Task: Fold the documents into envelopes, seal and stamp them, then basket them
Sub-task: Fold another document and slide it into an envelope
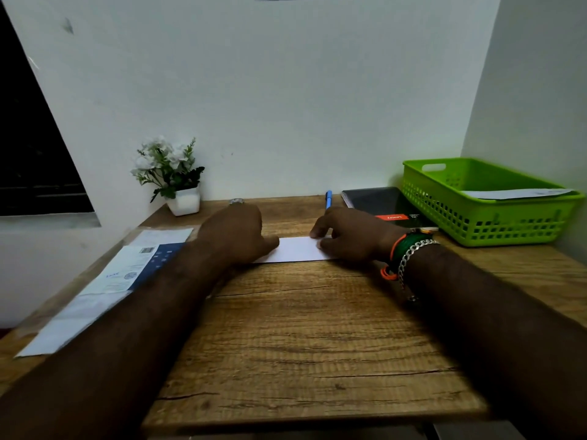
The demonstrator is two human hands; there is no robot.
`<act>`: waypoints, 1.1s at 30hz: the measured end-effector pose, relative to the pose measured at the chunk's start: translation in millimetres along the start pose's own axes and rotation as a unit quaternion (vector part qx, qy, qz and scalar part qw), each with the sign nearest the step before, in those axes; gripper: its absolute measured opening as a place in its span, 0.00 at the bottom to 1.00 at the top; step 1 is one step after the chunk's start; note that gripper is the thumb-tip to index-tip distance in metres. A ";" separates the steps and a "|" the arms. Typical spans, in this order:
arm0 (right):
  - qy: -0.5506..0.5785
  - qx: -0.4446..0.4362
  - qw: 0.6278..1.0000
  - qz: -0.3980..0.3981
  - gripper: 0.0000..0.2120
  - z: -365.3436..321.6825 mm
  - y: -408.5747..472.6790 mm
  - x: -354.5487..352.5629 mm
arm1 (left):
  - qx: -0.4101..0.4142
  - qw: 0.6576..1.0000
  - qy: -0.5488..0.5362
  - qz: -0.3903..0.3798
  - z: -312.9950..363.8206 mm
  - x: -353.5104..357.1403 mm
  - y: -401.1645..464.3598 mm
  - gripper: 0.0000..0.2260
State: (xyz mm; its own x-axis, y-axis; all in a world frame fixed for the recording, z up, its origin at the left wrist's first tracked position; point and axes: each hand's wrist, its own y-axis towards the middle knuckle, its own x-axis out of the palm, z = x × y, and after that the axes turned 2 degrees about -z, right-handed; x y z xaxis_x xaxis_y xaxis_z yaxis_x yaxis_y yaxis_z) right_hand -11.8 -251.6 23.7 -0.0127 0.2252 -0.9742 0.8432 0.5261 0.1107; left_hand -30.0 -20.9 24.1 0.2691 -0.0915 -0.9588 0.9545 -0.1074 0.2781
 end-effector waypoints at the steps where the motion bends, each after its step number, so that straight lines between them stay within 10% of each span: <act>1: -0.011 -0.002 1.000 0.001 0.14 -1.6 -0.1 -0.1 | 0.014 1.000 -0.003 0.009 4.2 2.7 -0.5 0.20; 18: -0.096 0.143 0.984 0.050 0.05 20.1 -2.5 -12.5 | 0.018 0.991 -0.120 -0.049 16.5 7.6 -1.7 0.20; 33: 0.069 0.078 0.995 -0.010 0.10 18.4 0.4 -5.1 | 0.025 0.995 -0.067 -0.070 22.1 11.9 -3.6 0.23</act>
State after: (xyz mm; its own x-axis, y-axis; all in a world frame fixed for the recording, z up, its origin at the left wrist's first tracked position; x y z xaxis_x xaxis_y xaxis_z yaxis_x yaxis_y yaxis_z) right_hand -1.5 -267.6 25.1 -0.0944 0.3320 -0.9385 0.9149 0.4006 0.0497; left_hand -33.1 -43.5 13.0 0.1112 -0.2035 -0.9727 0.9729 -0.1775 0.1484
